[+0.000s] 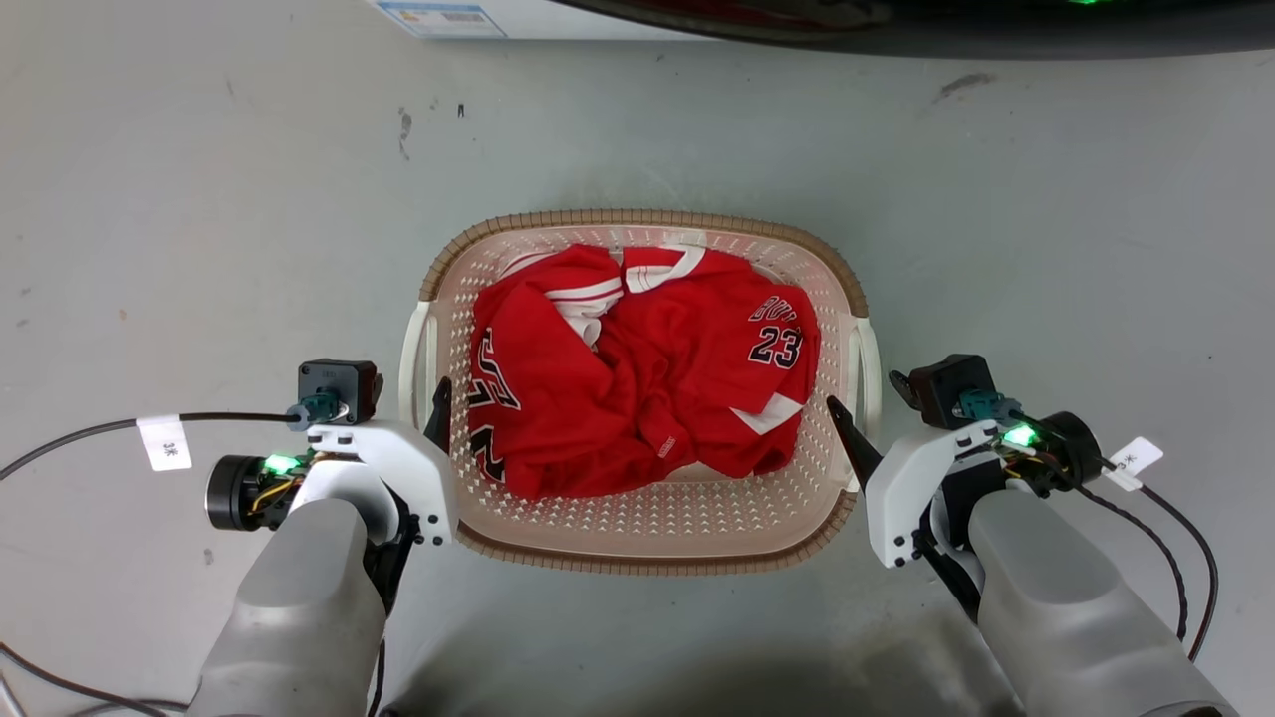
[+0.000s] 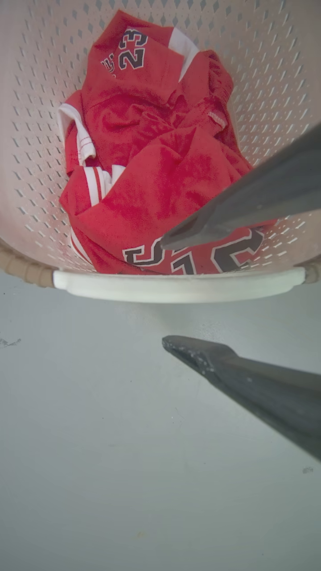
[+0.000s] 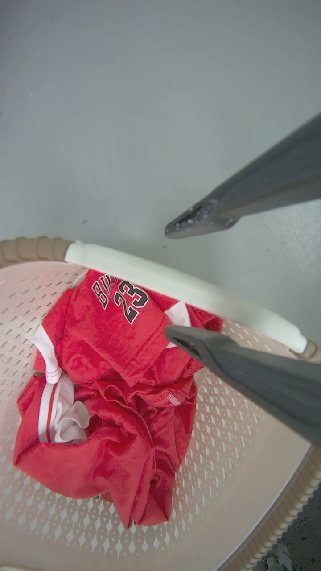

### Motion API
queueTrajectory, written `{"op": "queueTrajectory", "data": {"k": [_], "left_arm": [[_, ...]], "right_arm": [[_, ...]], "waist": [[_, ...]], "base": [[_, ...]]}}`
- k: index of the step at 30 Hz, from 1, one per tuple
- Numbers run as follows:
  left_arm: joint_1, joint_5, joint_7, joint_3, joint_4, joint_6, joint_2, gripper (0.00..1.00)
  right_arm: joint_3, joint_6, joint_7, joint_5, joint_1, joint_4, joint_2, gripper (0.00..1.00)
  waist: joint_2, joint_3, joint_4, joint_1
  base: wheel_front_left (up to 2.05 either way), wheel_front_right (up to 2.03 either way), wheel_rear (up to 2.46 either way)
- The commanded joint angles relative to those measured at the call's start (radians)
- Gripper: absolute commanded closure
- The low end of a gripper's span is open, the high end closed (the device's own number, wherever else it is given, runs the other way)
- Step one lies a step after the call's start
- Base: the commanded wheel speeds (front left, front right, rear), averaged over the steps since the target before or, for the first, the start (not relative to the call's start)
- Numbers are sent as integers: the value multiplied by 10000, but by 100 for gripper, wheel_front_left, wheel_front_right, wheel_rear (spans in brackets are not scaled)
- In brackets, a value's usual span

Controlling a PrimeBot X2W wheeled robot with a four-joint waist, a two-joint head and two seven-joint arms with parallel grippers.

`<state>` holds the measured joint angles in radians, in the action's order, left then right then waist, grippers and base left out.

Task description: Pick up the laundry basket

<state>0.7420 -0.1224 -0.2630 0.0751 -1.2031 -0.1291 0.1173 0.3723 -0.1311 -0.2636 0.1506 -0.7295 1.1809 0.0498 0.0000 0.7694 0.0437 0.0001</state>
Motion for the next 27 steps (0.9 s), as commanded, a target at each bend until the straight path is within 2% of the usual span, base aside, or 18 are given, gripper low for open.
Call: {"op": "queueTrajectory", "data": {"k": [1, 3, 4, 5, 6, 7, 12, 16, 27], "left_arm": [[160, -19, -26, 41, -98, -12, 14, 0], [209, 6, -26, 88, -293, 58, 2, 0], [256, -18, -26, 112, -374, 53, -35, 17], [329, -39, -26, 124, -400, 50, -49, 61], [380, -54, -26, 141, -429, 47, -49, 100], [382, -58, -26, 178, -484, 43, -81, 100], [444, -122, -25, 327, -649, 32, -229, 100], [148, -267, 12, 376, -757, 21, -283, 100], [-1108, -577, 758, 881, -839, -9, -474, 100]], "right_arm": [[56, 7, -18, 128, -177, 110, 10, 0], [100, 5, -18, 178, -289, 134, 10, 0], [159, 7, -18, 233, -284, 199, 10, 0], [232, 5, -18, 261, -313, 224, 8, 5], [263, 7, -18, 286, -373, 244, 10, 88], [295, 7, -18, 286, -396, 313, 11, 100], [362, 5, -5, 276, -409, 516, 26, 100], [433, 0, -16, 314, -82, 677, 27, 100], [1401, 0, 482, 1281, 1008, 737, 7, 100]], "waist": [[0, 122, 28, -1], [0, 193, 42, -1], [0, 224, 59, -1], [0, 251, 69, -1], [0, 278, 72, -1], [0, 297, 81, -1], [0, 252, 151, -1], [0, -187, 200, -1], [0, -2417, 156, -1]], "base": [[0, 0, 0], [0, 0, 0], [0, 0, 0], [0, 0, 0], [0, 0, 0], [0, 0, 0], [0, 0, 0], [0, 0, 0], [0, 0, 0]]}}
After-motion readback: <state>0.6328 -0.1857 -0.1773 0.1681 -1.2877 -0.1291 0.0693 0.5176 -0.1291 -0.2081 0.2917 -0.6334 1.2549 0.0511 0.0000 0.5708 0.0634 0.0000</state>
